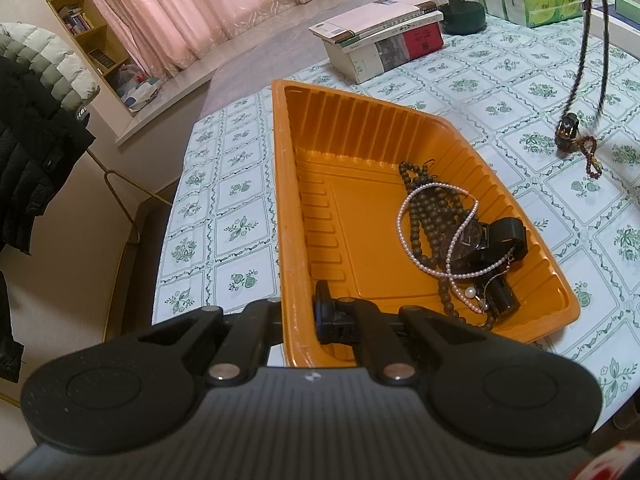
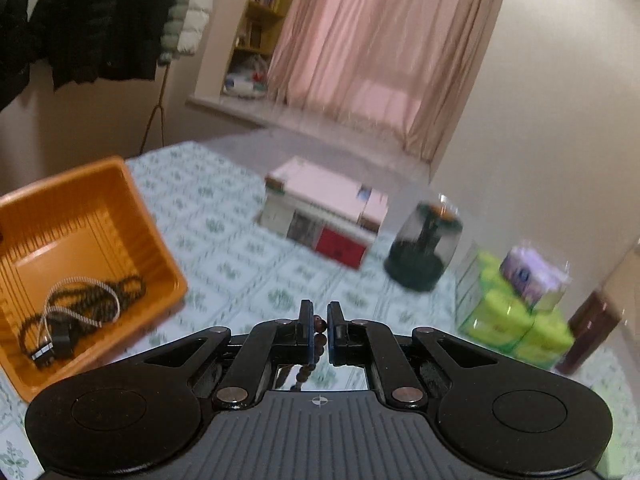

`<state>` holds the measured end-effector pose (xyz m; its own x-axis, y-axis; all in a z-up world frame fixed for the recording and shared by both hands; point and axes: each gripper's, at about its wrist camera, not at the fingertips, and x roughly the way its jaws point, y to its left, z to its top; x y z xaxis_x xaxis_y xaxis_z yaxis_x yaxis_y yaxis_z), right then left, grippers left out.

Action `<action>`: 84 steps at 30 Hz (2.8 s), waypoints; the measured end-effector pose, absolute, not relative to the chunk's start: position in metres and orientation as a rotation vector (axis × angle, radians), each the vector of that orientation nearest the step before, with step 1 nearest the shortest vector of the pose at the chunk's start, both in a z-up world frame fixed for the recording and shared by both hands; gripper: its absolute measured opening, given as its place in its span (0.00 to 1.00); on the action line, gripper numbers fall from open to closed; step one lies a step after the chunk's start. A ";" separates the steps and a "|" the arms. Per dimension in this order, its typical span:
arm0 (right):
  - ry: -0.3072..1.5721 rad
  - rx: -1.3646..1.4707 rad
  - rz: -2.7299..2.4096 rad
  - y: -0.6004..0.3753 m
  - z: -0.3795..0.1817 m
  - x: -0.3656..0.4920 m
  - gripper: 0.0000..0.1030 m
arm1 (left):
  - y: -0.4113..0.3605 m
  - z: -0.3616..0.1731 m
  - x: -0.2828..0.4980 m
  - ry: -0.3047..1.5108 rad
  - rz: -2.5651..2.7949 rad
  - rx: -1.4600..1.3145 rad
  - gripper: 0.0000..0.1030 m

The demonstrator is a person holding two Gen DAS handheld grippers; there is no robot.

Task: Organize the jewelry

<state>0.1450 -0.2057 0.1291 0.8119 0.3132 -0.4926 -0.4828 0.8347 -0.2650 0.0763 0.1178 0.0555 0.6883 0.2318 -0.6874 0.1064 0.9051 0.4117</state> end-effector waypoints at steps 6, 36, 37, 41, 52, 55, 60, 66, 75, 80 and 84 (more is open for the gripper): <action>0.368 -0.442 0.467 -0.197 0.166 0.136 0.00 | 0.118 0.056 0.077 0.815 0.072 0.444 0.04; 0.845 -0.129 0.545 -0.188 -0.009 0.161 0.43 | 0.116 0.056 0.078 0.813 0.071 0.449 0.04; 0.849 -0.128 0.548 -0.187 -0.012 0.162 0.41 | 0.116 0.056 0.078 0.813 0.071 0.448 0.04; 0.870 -0.125 0.547 -0.186 -0.019 0.169 0.10 | 0.116 0.056 0.077 0.812 0.071 0.448 0.04; 0.678 -0.259 0.598 -0.177 0.071 0.140 0.06 | 0.118 0.055 0.077 0.812 0.069 0.444 0.04; 0.592 -0.289 0.610 -0.174 0.109 0.131 0.06 | 0.119 0.055 0.076 0.810 0.069 0.439 0.04; 0.480 -0.337 0.630 -0.167 0.160 0.119 0.06 | 0.119 0.056 0.076 0.808 0.066 0.436 0.04; 0.367 -0.364 0.676 -0.152 0.205 0.105 0.06 | 0.120 0.055 0.077 0.805 0.065 0.432 0.04; 0.295 -0.382 0.816 -0.098 0.233 0.095 0.06 | 0.122 0.054 0.076 0.804 0.062 0.421 0.04; 0.317 -0.423 0.891 -0.055 0.220 0.102 0.06 | 0.123 0.053 0.076 0.802 0.059 0.415 0.04; 0.358 -0.457 0.939 -0.027 0.203 0.107 0.06 | 0.124 0.053 0.075 0.799 0.056 0.412 0.04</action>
